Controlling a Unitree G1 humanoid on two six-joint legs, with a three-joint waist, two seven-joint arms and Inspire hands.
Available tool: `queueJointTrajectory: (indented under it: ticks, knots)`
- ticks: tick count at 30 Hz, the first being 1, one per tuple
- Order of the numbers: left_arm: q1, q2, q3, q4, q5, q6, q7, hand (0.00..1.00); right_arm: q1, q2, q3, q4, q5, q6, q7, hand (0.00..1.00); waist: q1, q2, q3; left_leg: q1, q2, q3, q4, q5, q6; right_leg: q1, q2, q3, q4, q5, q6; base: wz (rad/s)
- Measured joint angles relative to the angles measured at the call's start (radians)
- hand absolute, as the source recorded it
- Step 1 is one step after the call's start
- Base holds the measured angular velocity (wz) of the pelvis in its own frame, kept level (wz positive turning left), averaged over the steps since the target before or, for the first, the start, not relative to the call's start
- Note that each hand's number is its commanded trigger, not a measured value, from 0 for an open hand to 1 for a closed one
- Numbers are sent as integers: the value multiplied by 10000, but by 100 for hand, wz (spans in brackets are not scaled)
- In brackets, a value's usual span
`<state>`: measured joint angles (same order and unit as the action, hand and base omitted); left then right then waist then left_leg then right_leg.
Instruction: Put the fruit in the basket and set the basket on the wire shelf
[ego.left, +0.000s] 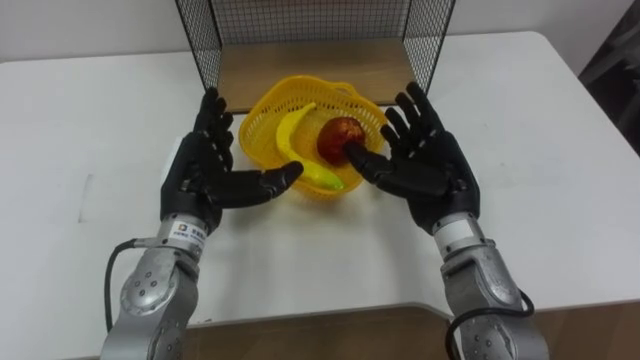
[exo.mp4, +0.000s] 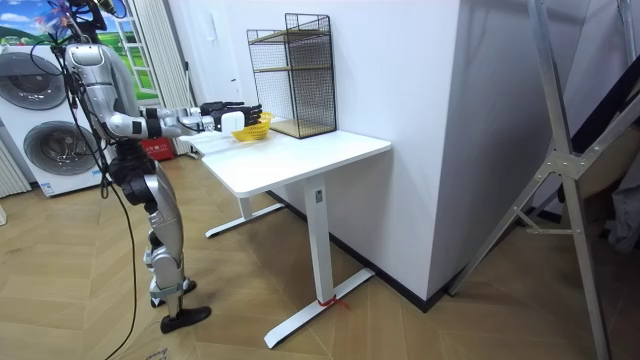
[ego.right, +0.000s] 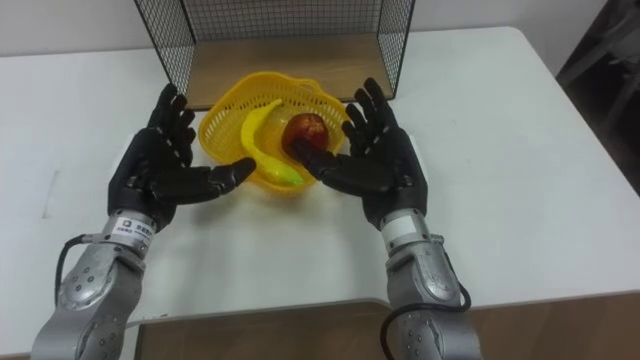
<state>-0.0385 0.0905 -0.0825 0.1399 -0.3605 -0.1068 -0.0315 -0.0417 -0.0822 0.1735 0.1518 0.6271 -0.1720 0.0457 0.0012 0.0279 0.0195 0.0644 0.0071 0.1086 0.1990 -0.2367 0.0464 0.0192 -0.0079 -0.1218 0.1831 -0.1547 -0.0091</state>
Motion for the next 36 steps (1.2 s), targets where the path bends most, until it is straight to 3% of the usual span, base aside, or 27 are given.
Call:
queueJointTrajectory:
  ticks: [16,36]
  knots:
    - [-13,109,43,618,10,-23,2,0,-1,-25,-10,-300,3,-6,14,0,10,27,-4,109,24,259,-13,0,0,4,101,386,8,3,-3,-5]
    - [-59,141,46,884,23,-81,-4,0,5,-313,-17,-406,-86,-13,28,0,11,203,40,151,31,307,-44,0,0,1,95,397,8,4,-2,0]
